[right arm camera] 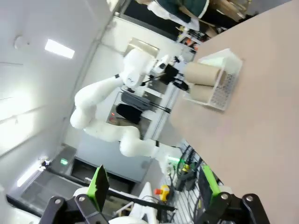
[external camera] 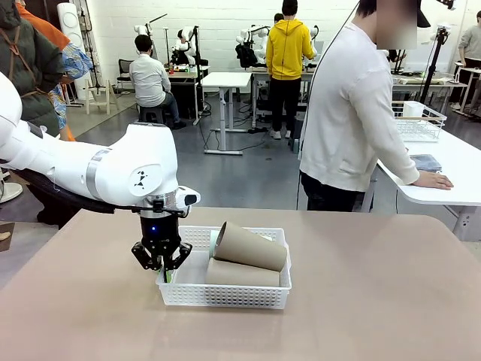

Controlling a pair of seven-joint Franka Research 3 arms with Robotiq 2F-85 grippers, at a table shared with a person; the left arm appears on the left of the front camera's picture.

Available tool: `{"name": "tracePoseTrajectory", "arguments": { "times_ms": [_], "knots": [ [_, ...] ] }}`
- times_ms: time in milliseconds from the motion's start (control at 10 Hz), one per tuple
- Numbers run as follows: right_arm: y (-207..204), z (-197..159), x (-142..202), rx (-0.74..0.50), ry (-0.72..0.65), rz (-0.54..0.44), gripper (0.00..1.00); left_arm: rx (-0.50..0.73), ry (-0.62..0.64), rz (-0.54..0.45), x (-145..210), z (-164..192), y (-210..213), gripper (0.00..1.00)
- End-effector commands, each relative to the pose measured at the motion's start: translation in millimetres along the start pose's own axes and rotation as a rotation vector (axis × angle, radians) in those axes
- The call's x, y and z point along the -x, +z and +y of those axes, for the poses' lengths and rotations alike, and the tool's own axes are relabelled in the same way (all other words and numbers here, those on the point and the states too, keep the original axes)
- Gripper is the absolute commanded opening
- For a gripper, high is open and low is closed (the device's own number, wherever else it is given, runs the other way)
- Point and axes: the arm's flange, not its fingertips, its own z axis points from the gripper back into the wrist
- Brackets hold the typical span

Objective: Clean and organize the cups into the basket.
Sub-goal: Move the Organizing basket back to the left side of the table.

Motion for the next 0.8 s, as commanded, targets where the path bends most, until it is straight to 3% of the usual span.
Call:
{"name": "tracePoseTrajectory", "arguments": {
  "times_ms": [0, 400, 700],
  "knots": [
    [41, -8, 17, -0.034, -0.011, -0.076, 1.00, -0.001, -0.003, -0.005, 1, -1, 2, 0.00],
    [79, -26, 37, 0.046, -0.095, -0.187, 1.00, -0.001, -0.003, -0.005, 1, -1, 2, 0.00],
    [80, -26, 40, 0.044, -0.102, -0.187, 1.00, -0.001, -0.003, -0.005, 1, -1, 2, 0.00]
  ]
}}
